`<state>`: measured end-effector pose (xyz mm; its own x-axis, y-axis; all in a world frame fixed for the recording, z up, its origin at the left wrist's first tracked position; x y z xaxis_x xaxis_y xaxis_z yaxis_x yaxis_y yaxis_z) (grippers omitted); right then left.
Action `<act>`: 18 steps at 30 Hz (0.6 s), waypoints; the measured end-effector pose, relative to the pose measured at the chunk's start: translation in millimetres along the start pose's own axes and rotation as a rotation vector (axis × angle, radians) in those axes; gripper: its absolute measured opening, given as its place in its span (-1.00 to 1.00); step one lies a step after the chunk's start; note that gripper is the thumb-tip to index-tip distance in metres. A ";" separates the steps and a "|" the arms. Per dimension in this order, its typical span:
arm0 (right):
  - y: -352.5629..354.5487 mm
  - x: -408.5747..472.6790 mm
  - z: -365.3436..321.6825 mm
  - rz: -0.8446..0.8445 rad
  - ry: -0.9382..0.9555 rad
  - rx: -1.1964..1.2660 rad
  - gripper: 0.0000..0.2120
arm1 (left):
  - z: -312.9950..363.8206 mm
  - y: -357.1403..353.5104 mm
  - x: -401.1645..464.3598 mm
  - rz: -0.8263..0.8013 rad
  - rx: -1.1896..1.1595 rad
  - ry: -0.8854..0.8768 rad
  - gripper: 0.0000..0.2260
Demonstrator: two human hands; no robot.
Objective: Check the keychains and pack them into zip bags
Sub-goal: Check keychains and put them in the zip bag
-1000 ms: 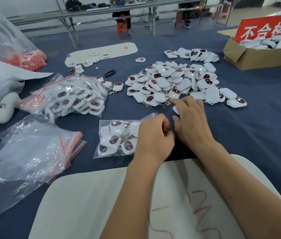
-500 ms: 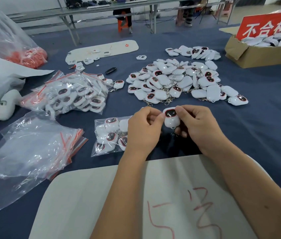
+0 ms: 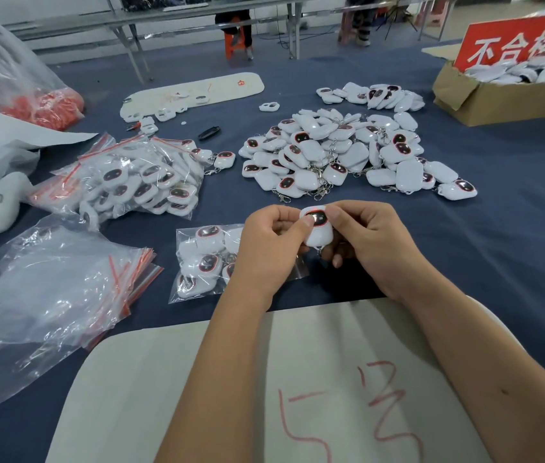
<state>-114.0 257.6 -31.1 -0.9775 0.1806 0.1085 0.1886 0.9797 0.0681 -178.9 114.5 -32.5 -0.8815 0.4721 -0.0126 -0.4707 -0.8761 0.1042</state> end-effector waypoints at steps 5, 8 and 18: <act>-1.7 -0.7 -3.4 -0.009 0.013 -0.040 -0.75 | -0.6 0.9 -0.1 -0.016 -0.026 -0.008 -0.95; -2.6 -1.0 -3.5 -0.012 0.004 -0.043 -0.76 | -0.7 1.7 -0.2 -0.006 -0.019 -0.010 -0.94; 2.1 -4.4 -7.2 0.074 0.013 -0.123 -0.82 | 2.2 -1.3 -0.7 -0.017 0.027 -0.041 -0.94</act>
<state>-108.6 258.3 -24.3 -0.9593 0.2502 0.1310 0.2712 0.9455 0.1801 -177.6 115.5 -30.5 -0.8708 0.4910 0.0259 -0.4840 -0.8652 0.1315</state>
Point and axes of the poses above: each hand's wrist, its own x-axis towards the middle knuckle, its own y-axis out of the back of the hand, z = x × y, the point moved 10 cm from there along x, towards the middle knuckle, and after that the axes turned 7 degrees about -z, right-handed, at the moved point
